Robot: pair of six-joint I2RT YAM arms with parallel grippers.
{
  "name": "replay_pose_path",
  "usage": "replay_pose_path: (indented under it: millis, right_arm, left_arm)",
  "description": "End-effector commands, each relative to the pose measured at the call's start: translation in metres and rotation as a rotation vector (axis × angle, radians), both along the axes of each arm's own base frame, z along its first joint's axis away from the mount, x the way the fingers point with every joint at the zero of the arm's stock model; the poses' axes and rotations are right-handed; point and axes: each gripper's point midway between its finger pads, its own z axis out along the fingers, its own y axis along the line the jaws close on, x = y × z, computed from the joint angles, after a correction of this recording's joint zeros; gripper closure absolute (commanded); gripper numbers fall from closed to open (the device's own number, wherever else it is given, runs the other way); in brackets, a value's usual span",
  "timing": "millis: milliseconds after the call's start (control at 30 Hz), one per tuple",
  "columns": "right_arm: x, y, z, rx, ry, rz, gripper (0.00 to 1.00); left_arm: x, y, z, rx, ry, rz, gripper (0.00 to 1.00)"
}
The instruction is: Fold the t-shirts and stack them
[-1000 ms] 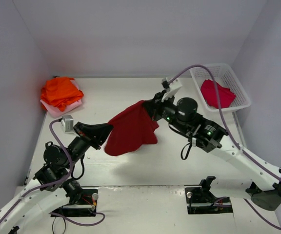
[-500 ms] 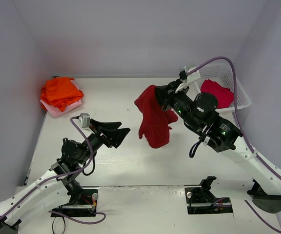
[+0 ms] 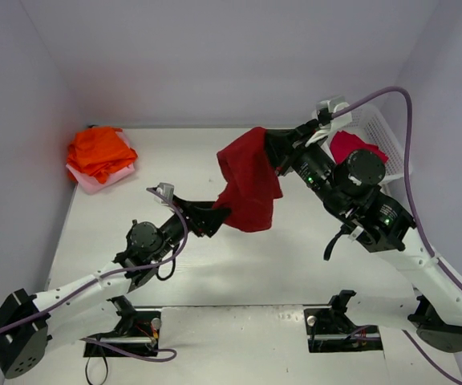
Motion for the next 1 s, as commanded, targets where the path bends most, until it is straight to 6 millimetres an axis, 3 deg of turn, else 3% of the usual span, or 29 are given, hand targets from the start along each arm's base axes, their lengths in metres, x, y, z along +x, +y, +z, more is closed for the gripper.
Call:
replay_pose_path:
  millis: [0,267,533,967]
  right_arm:
    - [-0.013,-0.015,0.055,0.150,-0.116,0.004,1.00]
    - [-0.002,-0.007,0.035,0.116,-0.080,-0.017,1.00]
    - [-0.008,-0.006,0.035,0.137,-0.071,0.014,1.00]
    - [-0.003,-0.005,0.018,0.139,-0.040,-0.001,1.00]
  left_arm:
    - [-0.007,-0.002,0.048,-0.149,-0.117,-0.032,0.29]
    - [-0.007,-0.003,0.045,-0.154,-0.107,-0.030,0.29]
    - [-0.002,-0.001,0.037,-0.146,-0.095,-0.005,0.29]
    - [0.004,-0.025,0.036,-0.179,-0.077,-0.059,0.29]
